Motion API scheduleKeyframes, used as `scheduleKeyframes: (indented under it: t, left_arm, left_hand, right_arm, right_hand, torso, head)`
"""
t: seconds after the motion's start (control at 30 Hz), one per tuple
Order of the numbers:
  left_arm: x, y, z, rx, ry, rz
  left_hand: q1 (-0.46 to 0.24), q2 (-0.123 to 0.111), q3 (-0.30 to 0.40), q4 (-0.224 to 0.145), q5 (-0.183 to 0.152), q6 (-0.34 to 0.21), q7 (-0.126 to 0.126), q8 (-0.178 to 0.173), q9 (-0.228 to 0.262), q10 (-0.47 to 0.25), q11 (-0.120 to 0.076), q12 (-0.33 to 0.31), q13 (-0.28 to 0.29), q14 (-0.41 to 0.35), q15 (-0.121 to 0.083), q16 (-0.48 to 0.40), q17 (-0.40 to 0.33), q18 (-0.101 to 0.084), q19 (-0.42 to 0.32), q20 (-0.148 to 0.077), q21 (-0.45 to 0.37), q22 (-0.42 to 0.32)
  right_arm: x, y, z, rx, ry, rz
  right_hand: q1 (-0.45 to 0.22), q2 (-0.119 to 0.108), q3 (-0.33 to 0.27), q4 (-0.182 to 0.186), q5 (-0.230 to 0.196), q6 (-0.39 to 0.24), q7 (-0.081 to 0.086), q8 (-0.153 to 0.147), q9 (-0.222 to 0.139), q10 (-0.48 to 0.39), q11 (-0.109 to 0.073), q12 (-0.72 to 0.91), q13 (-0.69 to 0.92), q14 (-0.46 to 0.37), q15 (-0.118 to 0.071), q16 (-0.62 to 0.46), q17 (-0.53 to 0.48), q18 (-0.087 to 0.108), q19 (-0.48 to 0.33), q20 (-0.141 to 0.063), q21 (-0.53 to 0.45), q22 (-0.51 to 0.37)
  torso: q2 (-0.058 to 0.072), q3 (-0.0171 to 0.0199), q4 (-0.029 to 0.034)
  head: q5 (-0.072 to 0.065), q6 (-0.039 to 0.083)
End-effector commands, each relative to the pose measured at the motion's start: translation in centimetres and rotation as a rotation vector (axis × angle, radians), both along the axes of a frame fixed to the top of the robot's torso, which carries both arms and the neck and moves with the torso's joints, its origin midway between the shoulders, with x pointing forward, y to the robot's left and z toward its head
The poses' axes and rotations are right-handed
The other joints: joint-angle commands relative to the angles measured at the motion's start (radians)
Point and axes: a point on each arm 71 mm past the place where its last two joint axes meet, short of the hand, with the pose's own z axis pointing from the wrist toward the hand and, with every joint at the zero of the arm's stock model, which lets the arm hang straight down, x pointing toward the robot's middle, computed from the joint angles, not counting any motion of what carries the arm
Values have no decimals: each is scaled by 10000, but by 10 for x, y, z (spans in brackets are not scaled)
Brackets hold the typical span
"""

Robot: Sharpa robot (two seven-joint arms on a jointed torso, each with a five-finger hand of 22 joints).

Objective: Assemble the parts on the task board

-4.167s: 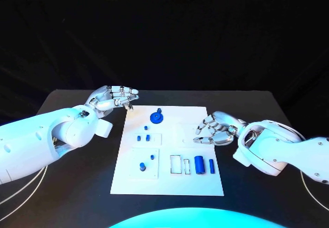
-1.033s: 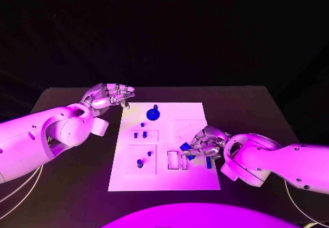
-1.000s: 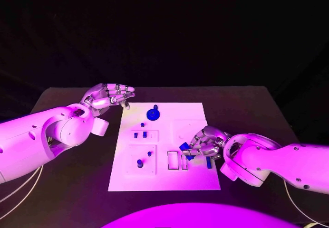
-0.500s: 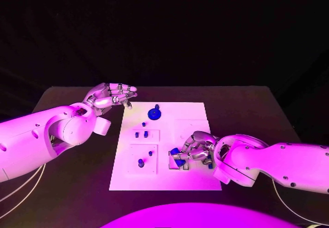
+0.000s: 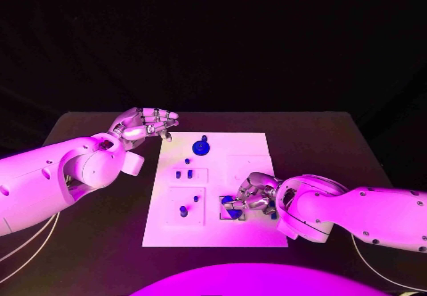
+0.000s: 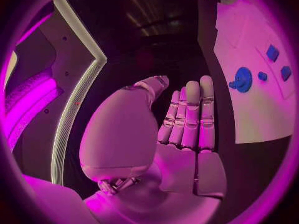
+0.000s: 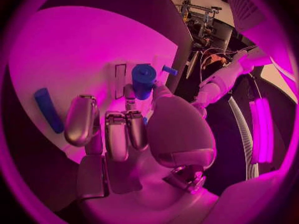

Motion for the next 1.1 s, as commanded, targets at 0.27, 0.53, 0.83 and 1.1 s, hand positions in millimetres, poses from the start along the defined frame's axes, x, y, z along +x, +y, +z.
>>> scheduleKeyframes:
  t: [0.27, 0.53, 0.83, 1.1]
  left_arm:
    - [-1, -1, 1, -107, 0, -141]
    - [-1, 0, 1, -100, 1, -126]
    - [-1, 0, 1, -93, 2, -113]
    - [-1, 1, 1, -85, 5, -98]
  left_hand:
    - [-17, 56, -37, 20, 25, -52, 5, 29, -13, -54, 22, 42, -11, -77, -11, 5, 5, 58, -9, 47, -34, -8]
    - [-19, 66, -44, 34, 26, -58, 7, 43, -16, -68, 24, 59, -13, -83, -9, 10, 5, 58, -7, 49, -43, -14]
    - [-18, 70, -48, 40, 26, -62, 7, 51, -17, -77, 25, 68, -14, -93, -6, 9, 4, 58, -9, 50, -50, -17]
    - [-16, 71, -49, 42, 26, -64, 7, 54, -18, -80, 25, 72, -15, -98, -6, 8, 3, 58, -10, 50, -53, -19]
  right_arm:
    - [1, 2, -1, -468, -364, 185]
    - [0, 5, -1, -440, -343, 309]
    - [-1, 6, -2, -646, -296, 563]
    - [-1, 6, 0, -757, -502, 694]
  right_hand:
    - [-254, 76, -112, 10, -19, 344, -310, 97, 1320, 459, -75, 66, 1622, 889, -76, 56, 1749, -104, 19, -60, -11, 261]
    - [-920, 192, -518, 14, -37, 364, -336, 207, 1375, 483, -97, 62, 1662, 897, -95, 65, 1787, -112, 45, -77, 6, 312]
    - [-1755, 238, -1256, 23, -29, 304, -330, 331, 1444, 456, -93, -32, 1631, 892, -92, 55, 1764, -98, 29, -76, -98, 312]
    - [-1870, 157, -1449, 20, -25, 256, -317, 345, 1454, 421, -82, -103, 1582, 883, -83, 41, 1724, -86, 4, -69, -178, 285]
  torso:
    - [1, 0, 1]
    - [0, -11, 0]
    - [-4, -3, -3]
    - [-3, 3, -9]
  head:
    - [-2, 7]
    - [-13, 2]
    - [17, 2]
    - [21, 16]
